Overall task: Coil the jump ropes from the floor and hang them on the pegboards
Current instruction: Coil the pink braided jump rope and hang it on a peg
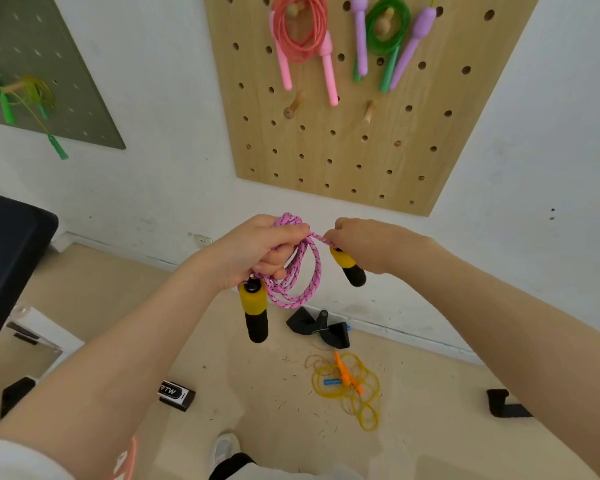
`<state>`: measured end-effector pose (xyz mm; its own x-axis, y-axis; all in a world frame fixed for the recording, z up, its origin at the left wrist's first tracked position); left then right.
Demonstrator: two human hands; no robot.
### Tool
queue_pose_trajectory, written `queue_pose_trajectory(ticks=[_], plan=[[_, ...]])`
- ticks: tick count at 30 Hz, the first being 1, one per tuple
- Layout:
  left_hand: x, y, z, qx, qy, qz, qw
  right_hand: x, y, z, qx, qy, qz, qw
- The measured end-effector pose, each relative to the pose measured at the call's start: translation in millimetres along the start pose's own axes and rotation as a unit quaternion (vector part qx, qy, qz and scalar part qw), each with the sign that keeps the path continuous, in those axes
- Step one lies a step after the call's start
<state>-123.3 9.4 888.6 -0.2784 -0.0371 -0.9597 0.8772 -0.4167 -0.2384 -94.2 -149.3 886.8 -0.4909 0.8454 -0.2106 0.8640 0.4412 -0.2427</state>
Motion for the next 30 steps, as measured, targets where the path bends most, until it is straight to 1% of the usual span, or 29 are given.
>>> queue_pose_trajectory(ticks=[1,2,3,4,5,6,7,8,9,10,11,12,14,15,16,18,19,20,23,24,25,27,28,30], plan=[[-1,1,-1,-0.011,0.030,-0.001,0.999,-1,1,2,0.020,0.017,0.017,1.000],[-2,3,-3,-0.026,0.054,0.000,0.998,-4,1,4,0.058,0.079,0.032,0.995],[-3,4,-4,-0.041,0.074,0.001,0.996,-9,2,7,0.105,0.186,0.051,0.976],[-4,5,-6,-0.054,0.090,0.001,0.994,-14,2,11,0.134,0.308,0.071,0.939],[-4,6,-8,-0.066,0.103,0.001,0.993,-18,1,14,0.151,0.403,0.078,0.899],[-4,7,-11,-0.076,0.112,0.001,0.991,-23,0,17,0.153,0.461,0.068,0.872],[-4,8,-13,-0.083,0.115,0.002,0.990,-25,-2,18,0.143,0.483,0.049,0.862],[-3,8,-15,-0.087,0.112,0.004,0.990,-25,-4,18,0.120,0.486,0.030,0.865],[-2,9,-16,-0.084,0.103,0.006,0.991,-24,-5,17,0.083,0.487,0.016,0.869],[-1,9,-15,-0.077,0.091,0.008,0.993,-23,-5,16,0.046,0.500,0.008,0.865],[1,9,-13,-0.069,0.078,0.009,0.994,-20,-5,16,0.027,0.524,0.001,0.852],[2,10,-11,-0.063,0.064,0.009,0.996,-17,-4,16,0.022,0.556,-0.012,0.831],[3,12,-5,-0.058,0.032,0.005,0.998,-7,-6,15,0.049,0.626,-0.042,0.777],[3,13,-2,-0.057,0.013,0.002,0.998,-2,-6,16,0.052,0.629,-0.054,0.773],[2,13,1,-0.052,-0.004,-0.001,0.999,2,-5,18,0.034,0.603,-0.064,0.794],[-1,14,7,-0.024,-0.025,-0.009,0.999,12,-3,12,-0.024,0.503,-0.077,0.860],[-2,14,10,-0.001,-0.027,-0.018,0.999,17,-3,9,-0.043,0.474,-0.085,0.875],[-2,13,12,0.023,-0.028,-0.032,0.999,20,-3,9,-0.038,0.478,-0.096,0.872],[-2,9,14,0.072,-0.053,-0.067,0.994,26,-6,6,0.017,0.537,-0.125,0.834],[-1,8,13,0.075,-0.069,-0.071,0.992,27,-8,6,0.010,0.547,-0.118,0.829],[0,8,12,0.066,-0.083,-0.069,0.992,29,-10,5,0.004,0.556,-0.109,0.824],[4,9,8,0.018,-0.106,-0.047,0.993,25,-4,9,-0.023,0.559,-0.063,0.827],[6,10,5,-0.011,-0.098,-0.023,0.995,19,1,10,-0.035,0.549,-0.039,0.835],[9,10,1,-0.054,-0.046,0.033,0.997,10,7,12,-0.039,0.525,0.013,0.850]])
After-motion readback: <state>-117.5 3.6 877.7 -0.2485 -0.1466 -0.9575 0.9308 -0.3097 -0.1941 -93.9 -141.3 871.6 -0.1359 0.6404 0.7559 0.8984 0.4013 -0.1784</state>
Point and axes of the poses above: each hand's wrist, its own y-axis towards the middle knuckle, its own z-axis out of the palm, x = y × z, the point moved 3 cm from there along y, towards the middle knuckle, and after that the axes turned 14 degrees about -y, right-handed, at the moved point
